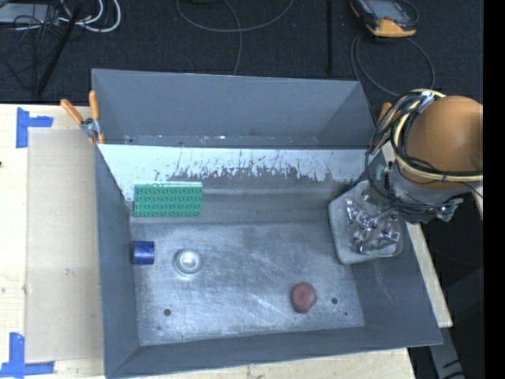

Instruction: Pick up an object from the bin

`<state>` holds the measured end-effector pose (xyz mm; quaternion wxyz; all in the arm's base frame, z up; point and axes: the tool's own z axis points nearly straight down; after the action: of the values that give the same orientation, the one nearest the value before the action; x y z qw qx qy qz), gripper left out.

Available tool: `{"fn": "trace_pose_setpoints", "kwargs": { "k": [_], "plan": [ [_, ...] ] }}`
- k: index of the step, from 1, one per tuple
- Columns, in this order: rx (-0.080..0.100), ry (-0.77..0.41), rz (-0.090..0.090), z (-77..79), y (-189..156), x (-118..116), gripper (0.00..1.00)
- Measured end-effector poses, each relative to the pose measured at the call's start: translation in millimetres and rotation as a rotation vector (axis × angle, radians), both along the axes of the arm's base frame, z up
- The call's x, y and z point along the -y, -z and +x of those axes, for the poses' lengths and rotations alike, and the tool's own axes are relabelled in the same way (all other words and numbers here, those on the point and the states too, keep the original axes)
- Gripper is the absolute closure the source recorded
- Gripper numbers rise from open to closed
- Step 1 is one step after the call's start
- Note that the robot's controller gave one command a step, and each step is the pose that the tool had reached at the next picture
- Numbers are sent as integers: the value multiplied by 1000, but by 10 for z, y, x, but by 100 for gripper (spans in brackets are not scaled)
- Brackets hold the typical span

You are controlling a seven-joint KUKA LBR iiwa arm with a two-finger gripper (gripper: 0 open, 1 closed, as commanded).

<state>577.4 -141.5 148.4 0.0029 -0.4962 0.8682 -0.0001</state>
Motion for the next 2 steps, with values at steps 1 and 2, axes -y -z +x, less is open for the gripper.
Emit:
{"fn": "trace_pose_setpoints", "kwargs": {
  "k": [1, 2],
  "plan": [
    [2, -139, -3, -10, -883, -103, 100],
    [-5, -134, 0, -25, -841, -94, 0]
  ]
}}
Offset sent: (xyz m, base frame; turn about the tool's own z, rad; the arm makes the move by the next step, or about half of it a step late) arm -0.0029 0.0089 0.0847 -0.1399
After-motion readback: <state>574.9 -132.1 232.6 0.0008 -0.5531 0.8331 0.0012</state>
